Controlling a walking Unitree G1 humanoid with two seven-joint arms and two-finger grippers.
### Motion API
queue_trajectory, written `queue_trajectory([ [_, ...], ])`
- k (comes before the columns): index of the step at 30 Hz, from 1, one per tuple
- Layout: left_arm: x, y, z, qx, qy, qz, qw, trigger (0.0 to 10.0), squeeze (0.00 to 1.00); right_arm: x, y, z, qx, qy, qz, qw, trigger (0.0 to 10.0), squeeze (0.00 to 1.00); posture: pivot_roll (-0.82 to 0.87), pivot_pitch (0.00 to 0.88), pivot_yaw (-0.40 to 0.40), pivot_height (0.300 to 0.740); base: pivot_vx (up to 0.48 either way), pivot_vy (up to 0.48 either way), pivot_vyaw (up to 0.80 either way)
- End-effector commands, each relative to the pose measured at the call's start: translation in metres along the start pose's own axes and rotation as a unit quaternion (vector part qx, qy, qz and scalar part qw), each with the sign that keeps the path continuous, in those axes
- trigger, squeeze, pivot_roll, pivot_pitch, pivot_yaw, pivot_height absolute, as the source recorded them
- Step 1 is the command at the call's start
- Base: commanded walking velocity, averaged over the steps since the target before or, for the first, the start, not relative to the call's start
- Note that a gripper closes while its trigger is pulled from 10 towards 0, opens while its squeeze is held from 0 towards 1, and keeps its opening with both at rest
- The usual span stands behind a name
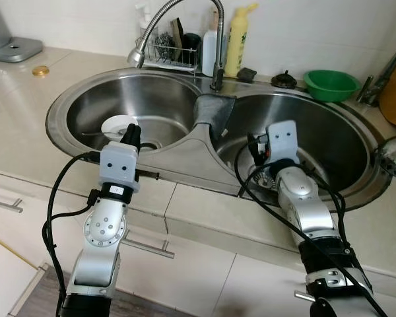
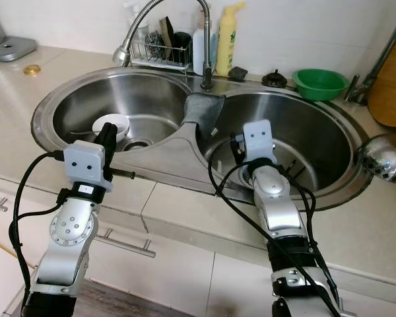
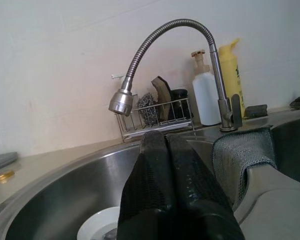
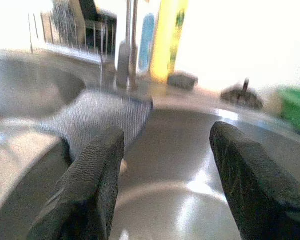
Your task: Kitchen organization
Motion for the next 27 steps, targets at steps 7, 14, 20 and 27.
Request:
queue_trajectory([
  [7,0.004,-0.002,0.001,-0.004,0.005,0.004,1.000,10.0,0.00,0.023,0.001,0.002,-0.018,-0.014,0.060,0.998,10.0,0.00,-0.02,0.000,-0.029,0.740,0.000,0.480,0.00],
  [14,0.005,-0.002,0.001,-0.006,0.006,0.005,1.000,10.0,0.00,0.029,0.003,0.001,-0.019,-0.001,0.083,0.996,10.0,0.00,-0.03,0.000,-0.029,0.740,0.000,0.480,0.00],
  [20,0.005,-0.001,0.001,-0.007,0.006,0.007,1.000,10.0,0.00,0.029,0.007,0.001,-0.025,-0.002,0.090,0.996,10.0,0.00,-0.03,0.000,-0.028,0.740,0.000,0.480,0.00],
  [27,0.005,-0.001,0.002,-0.008,0.007,0.007,1.000,10.0,0.00,0.029,0.014,0.000,-0.023,0.017,0.104,0.994,10.0,0.00,-0.02,0.000,-0.029,0.740,0.000,0.480,-0.23],
])
Point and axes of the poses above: a point about 5 cm out from each wrist's last joint towards the gripper, its own y axis pointing back from the gripper into the wrist, its own x axis along the axis of the wrist's last joint, z = x × y, the point moved 3 cm from there along -y, pointing out of the wrist towards the gripper, and after that the axes turned 6 degrees about y, right-handed, at the moved point
